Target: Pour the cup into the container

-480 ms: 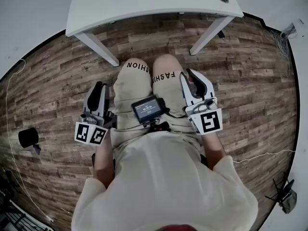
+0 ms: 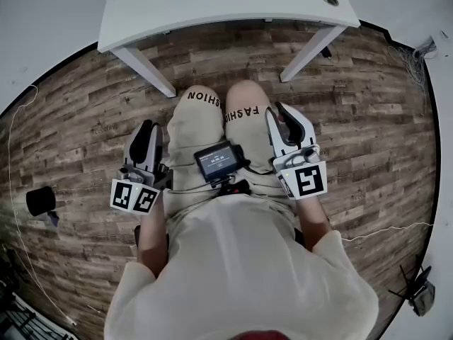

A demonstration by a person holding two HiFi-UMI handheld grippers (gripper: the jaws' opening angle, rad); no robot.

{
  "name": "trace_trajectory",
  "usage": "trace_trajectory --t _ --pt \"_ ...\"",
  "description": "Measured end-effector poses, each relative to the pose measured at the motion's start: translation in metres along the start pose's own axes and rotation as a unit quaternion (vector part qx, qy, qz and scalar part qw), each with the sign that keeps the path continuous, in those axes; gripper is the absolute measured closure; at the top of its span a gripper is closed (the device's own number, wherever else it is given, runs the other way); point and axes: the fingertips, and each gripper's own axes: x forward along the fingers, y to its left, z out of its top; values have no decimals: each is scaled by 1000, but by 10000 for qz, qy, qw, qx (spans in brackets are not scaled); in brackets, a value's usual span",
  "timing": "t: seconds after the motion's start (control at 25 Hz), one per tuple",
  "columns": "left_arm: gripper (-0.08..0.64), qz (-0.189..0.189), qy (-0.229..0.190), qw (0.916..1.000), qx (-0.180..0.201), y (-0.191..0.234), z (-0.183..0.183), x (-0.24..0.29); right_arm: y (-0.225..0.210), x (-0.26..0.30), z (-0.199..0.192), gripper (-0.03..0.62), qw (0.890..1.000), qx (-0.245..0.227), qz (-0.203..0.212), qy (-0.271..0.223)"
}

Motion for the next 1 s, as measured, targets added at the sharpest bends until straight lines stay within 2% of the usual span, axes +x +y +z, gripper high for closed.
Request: trace_trajectory --t 0.32,1.0 --pt "459 1 13 10000 31 -2 0 2 -2 0 2 518 9985 509 139 -149" --pt "459 -24 60 9999 138 -5 2 2 -4 -2 5 518 9987 463 99 -162"
